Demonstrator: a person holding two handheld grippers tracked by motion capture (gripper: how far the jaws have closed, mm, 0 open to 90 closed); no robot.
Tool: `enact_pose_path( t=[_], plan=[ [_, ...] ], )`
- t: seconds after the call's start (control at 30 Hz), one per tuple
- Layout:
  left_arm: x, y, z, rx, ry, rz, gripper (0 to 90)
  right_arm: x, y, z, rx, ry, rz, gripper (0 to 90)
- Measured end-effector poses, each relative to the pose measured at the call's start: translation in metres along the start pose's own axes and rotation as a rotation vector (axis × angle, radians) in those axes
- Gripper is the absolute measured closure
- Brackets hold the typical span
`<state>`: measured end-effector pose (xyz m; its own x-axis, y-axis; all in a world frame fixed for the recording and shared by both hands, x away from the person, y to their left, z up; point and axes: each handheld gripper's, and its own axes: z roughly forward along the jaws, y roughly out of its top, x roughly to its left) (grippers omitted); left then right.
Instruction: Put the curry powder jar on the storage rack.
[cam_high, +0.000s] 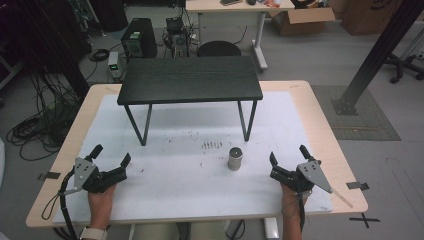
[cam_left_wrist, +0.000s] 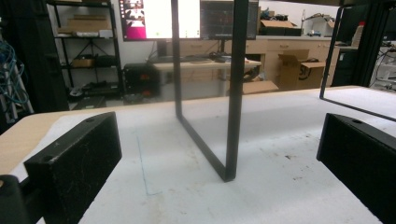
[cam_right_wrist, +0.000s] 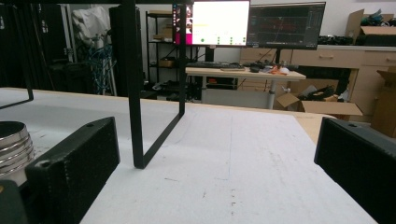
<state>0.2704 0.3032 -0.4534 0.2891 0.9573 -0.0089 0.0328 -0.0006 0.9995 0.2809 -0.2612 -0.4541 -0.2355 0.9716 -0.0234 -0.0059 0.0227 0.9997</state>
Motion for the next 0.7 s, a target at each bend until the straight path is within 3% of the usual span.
enact_pose_path(
  t=[0.33,0.7],
  plan=[
    [0.000,0.000,0.000,-0.001,0.000,0.000,0.3,-0.002,0.001,0.001,0.013,0.005,0.014,0.0],
    [0.000,0.000,0.000,-0.001,0.000,-0.001,0.3,0.001,0.018,0.006,0.009,0.048,0.006,0.0]
  ],
)
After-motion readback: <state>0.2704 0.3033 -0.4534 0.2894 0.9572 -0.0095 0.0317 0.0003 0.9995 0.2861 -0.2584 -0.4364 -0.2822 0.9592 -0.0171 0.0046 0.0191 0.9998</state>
